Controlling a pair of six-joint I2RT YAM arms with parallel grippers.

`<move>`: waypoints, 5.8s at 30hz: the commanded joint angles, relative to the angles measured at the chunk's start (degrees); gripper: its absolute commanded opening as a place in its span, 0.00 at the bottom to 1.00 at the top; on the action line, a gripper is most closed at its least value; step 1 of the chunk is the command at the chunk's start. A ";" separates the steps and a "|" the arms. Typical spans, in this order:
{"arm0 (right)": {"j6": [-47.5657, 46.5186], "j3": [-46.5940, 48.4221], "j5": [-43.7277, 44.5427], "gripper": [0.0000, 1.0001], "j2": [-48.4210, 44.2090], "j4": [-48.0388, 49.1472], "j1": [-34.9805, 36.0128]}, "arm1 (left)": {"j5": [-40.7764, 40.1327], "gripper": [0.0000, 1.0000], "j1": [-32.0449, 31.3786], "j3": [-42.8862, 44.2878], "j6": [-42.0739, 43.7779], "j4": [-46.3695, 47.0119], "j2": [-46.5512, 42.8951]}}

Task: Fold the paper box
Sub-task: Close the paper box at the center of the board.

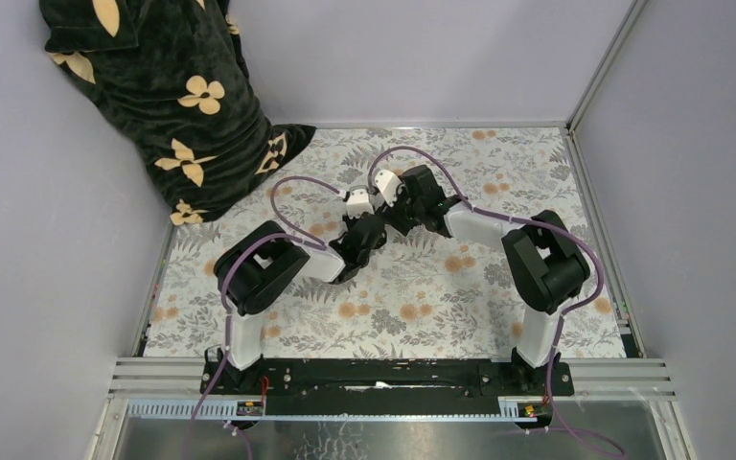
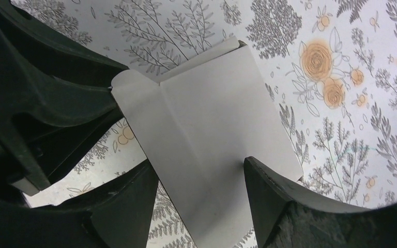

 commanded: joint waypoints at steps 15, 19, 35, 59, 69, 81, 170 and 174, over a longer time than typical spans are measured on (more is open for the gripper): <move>-3.11 9.52 -5.29 0.68 10.44 -22.21 1.85 | 14.61 0.40 4.95 -5.96 1.06 0.08 -8.35; -2.80 11.38 -5.19 0.67 11.30 -23.20 1.86 | 15.58 0.45 5.04 -7.34 1.14 1.21 -9.47; -2.31 13.98 -4.43 0.66 12.08 -24.47 1.60 | 23.98 0.45 7.29 -14.12 1.94 8.86 -18.32; -0.31 2.90 -11.37 0.61 3.05 -22.82 1.10 | 42.97 0.42 22.38 5.74 -12.97 4.44 0.09; 4.92 -4.70 -10.37 0.61 -1.86 -20.25 7.54 | 49.06 0.40 22.50 1.68 -15.11 5.88 -2.26; 7.83 -4.89 -8.76 0.60 -0.91 -19.39 10.62 | 55.30 0.18 21.32 -12.11 -17.61 5.56 -14.78; 5.52 0.95 -16.69 1.00 -1.34 -19.77 -2.81 | 44.39 0.10 7.92 9.26 0.10 -27.89 0.73; 5.38 1.50 -15.49 1.00 -0.18 -19.33 -2.81 | 44.53 0.10 7.92 9.48 0.20 -27.80 1.16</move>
